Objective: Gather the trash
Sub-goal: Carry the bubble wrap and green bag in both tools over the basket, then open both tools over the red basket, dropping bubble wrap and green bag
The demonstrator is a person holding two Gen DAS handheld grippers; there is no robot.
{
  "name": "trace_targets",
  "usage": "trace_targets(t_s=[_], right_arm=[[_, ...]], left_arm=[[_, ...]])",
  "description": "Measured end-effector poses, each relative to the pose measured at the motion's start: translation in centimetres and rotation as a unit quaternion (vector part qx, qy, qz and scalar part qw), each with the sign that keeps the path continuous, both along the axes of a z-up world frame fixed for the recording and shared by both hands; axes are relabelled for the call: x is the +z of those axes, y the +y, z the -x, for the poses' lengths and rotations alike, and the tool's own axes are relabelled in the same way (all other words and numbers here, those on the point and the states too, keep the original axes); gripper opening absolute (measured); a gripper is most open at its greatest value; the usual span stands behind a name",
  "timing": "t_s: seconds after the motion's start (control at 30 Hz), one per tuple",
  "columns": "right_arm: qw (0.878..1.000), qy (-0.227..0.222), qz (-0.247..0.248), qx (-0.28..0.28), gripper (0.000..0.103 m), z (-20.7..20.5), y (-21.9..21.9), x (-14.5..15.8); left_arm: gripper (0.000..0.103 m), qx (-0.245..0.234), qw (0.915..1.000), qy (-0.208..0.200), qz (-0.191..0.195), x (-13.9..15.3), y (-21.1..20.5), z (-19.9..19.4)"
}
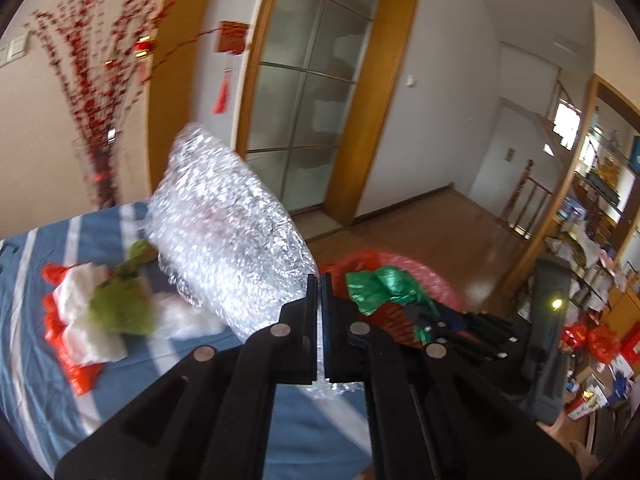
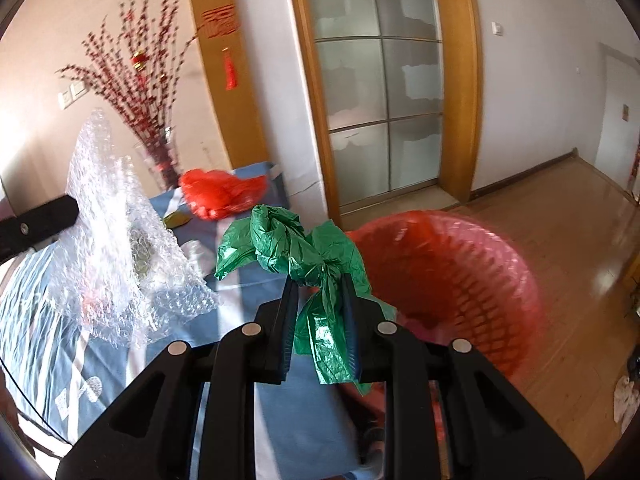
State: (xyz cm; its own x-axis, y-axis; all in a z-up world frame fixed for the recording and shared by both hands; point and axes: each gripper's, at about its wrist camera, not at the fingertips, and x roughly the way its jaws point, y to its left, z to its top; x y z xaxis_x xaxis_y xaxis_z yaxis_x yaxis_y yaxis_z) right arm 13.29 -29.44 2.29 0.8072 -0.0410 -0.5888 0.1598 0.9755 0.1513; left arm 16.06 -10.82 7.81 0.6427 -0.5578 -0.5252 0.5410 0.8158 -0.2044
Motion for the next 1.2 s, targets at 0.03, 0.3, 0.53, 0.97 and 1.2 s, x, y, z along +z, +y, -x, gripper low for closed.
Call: trace_targets(t_s=[0.03,0.3,0.53,0.97,1.2], right_arm=[[1.0,-0.001,-0.001,-0.005,0.022,0.2,-0.5,0.0],[0.998,-0.002,-0.007,-0.054,0.022,1.7,-4.8,0.0],[0.995,-0.001,-0.022,-0.099,0.022,3.1,-8.8,-0.5],[0.991,0.006,-0.038,-0.128,0.022,2.7,-11.3,-1.9],[0.991,0.01,-0.04,-0.126,0.022,1.8,-11.2,-2.2]], left_arm=[[0.003,-0.007,1.0,0.0,0.003,0.3,-0.7,0.0],[0.003,-0.054,0.9983,0.003,0.021,1.2,-6.7,-0.1],[0.003,-0.084,0.9957,0.028,0.029,-0.6,-11.0,-0.6],[0.003,-0.107,0.9919,0.061,0.03,-4.0,-14.7,-2.0],[0.004,-0.109,0.99,0.087,0.024,-6.0,-15.4,-3.1]])
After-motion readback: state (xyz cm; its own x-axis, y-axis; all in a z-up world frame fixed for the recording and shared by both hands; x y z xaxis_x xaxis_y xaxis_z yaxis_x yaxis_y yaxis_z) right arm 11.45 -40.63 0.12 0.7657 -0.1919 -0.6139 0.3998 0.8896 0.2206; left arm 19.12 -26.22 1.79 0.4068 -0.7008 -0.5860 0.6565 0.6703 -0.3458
